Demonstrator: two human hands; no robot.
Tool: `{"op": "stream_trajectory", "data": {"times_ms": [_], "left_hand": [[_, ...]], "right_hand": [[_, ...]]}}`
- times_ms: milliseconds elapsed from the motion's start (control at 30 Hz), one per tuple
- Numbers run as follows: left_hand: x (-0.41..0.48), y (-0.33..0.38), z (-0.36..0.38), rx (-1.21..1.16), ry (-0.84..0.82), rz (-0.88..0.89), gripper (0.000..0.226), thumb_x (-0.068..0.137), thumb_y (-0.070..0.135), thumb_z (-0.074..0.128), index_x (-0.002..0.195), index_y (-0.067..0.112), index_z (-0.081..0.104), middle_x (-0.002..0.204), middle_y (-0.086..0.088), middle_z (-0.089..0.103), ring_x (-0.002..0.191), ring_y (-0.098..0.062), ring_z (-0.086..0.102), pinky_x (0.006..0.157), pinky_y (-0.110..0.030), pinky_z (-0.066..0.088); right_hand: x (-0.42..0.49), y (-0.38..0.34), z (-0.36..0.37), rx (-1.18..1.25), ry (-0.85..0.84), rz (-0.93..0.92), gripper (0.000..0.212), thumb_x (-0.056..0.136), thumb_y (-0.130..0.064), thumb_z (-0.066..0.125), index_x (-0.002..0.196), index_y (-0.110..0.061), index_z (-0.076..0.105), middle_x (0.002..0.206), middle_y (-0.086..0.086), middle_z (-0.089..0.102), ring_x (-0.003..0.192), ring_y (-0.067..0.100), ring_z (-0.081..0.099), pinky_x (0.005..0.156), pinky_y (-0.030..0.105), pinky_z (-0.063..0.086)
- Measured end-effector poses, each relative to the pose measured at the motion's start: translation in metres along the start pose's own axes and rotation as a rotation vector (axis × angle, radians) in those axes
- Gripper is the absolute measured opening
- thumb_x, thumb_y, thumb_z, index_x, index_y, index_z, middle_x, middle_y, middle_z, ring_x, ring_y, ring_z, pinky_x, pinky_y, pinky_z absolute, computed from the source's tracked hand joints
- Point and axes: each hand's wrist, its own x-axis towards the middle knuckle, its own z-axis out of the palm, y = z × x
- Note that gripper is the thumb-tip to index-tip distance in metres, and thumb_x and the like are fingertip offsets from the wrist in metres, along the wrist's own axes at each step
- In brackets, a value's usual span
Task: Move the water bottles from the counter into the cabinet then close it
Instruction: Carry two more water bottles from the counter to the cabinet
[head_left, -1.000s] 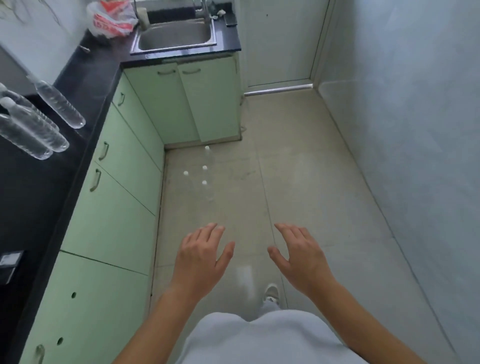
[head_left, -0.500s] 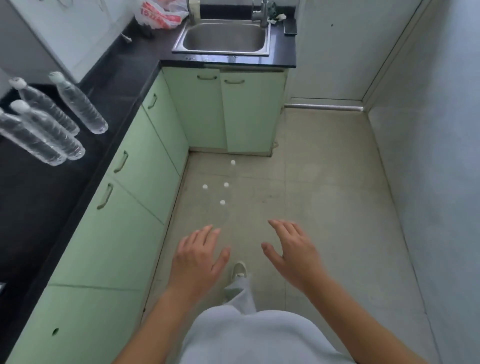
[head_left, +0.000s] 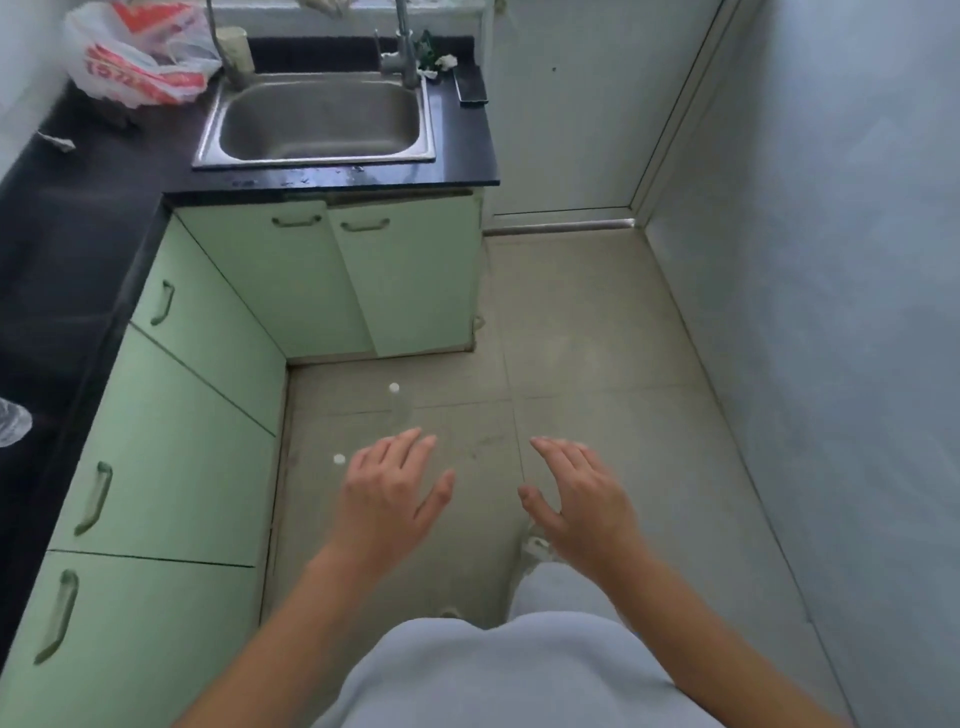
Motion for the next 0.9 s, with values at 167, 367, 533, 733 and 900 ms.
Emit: {"op": "stream_trajectory", "data": {"times_ms": [167,367,533,733,900], "left_hand": [[0.05,-0.031,0.023,0.063,0.032,-0.097,0.055,0.097,0.052,0.041,0.118,0.01,0.071,0.123,-0.01,0.071,0.107,-0.028,0.068,0.087,-0.041,0.052],[0.084,-0.054,0.042,0.182,-0.006,-0.371,0.055,0.096,0.051,0.043,0.119,0.009,0.07,0.121,-0.013,0.07,0.105,-0.032,0.066,0.089,-0.043,0.051],[0.092,-0.054,0.023,0.238,0.02,-0.681,0.058,0.097,0.052,0.04,0.12,0.008,0.07,0.123,-0.014,0.069,0.108,-0.031,0.066,0.089,-0.043,0.05],[0.063,-0.042,0.007,0.256,0.056,-0.988,0.059,0.097,0.053,0.039,0.122,0.009,0.069,0.127,-0.013,0.068,0.11,-0.032,0.065,0.09,-0.044,0.05],[0.033,-0.032,0.017,0.286,0.141,-1.082,0.057,0.097,0.053,0.041,0.119,0.01,0.071,0.124,-0.012,0.069,0.106,-0.032,0.065,0.088,-0.042,0.048]], "right_hand": [[0.091,0.012,0.016,0.008,-0.078,-0.11,0.06,0.09,-0.049,0.047,0.138,-0.014,0.056,0.131,-0.002,0.062,0.123,0.019,0.054,0.105,0.034,0.046],[0.22,0.015,0.03,-0.086,-0.207,-0.408,0.058,0.087,-0.047,0.053,0.132,-0.012,0.06,0.128,0.0,0.065,0.119,0.023,0.057,0.099,0.036,0.05],[0.307,-0.011,0.043,-0.173,-0.355,-0.743,0.06,0.086,-0.05,0.05,0.132,-0.013,0.06,0.129,0.002,0.064,0.119,0.028,0.058,0.094,0.04,0.053],[0.335,-0.075,0.057,-0.161,-0.402,-1.049,0.058,0.089,-0.052,0.046,0.132,-0.015,0.057,0.13,0.001,0.062,0.121,0.028,0.055,0.095,0.04,0.05],[0.309,-0.097,0.069,-0.144,-0.43,-1.151,0.057,0.09,-0.052,0.047,0.134,-0.017,0.055,0.133,-0.002,0.061,0.125,0.025,0.053,0.099,0.04,0.047]]}}
